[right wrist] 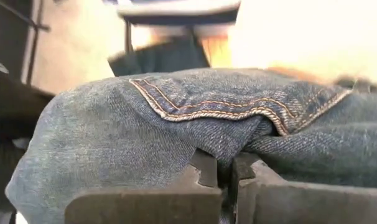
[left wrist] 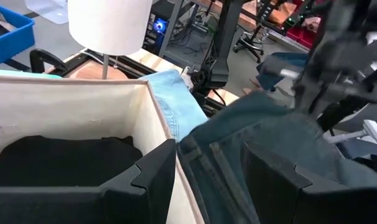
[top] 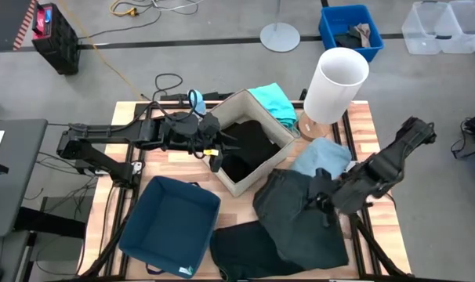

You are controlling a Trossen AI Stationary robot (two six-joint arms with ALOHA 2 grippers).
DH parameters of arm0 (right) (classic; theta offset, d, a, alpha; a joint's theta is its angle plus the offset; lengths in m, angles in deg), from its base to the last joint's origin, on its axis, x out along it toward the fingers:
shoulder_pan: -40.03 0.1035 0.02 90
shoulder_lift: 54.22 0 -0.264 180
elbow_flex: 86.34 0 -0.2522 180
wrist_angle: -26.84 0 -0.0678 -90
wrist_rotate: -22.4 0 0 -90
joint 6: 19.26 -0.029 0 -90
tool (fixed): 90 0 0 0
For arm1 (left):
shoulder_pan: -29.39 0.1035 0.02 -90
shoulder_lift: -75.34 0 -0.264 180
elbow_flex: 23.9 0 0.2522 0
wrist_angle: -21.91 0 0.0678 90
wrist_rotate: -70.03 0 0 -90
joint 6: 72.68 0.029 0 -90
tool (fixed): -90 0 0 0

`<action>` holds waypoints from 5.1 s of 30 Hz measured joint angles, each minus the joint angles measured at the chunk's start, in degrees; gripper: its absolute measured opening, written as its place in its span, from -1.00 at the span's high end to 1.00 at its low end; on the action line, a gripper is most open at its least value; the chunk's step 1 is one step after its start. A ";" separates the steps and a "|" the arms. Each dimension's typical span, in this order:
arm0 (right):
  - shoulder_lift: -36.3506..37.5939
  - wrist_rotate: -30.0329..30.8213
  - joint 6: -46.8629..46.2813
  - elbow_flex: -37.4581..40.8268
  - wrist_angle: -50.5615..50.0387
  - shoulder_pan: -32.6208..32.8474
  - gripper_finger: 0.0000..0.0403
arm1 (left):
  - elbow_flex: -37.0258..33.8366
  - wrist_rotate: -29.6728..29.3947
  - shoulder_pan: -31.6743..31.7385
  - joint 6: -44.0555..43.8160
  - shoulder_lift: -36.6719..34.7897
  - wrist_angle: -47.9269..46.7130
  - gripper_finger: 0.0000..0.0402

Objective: Sort clothes
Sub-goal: Put the blue pants into the white laundry organizer

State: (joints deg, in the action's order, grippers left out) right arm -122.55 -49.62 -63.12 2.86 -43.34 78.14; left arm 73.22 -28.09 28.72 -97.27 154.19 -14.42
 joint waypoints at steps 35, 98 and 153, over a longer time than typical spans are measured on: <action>-9.15 -2.08 17.00 -28.01 6.63 -29.65 1.00 | 0.02 -4.71 0.01 -1.28 0.00 4.32 0.14; -24.80 -45.13 23.15 -28.01 23.48 -49.57 0.59 | 6.91 -10.48 -1.00 2.40 -1.85 7.27 0.14; -32.34 -25.53 39.89 -32.87 3.41 -53.04 0.59 | 6.91 -11.28 -2.20 1.35 -5.16 9.13 0.14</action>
State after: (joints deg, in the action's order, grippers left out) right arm -154.89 -75.15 -23.23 -30.01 -39.92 25.10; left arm 80.12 -39.37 26.51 -95.93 149.03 -5.29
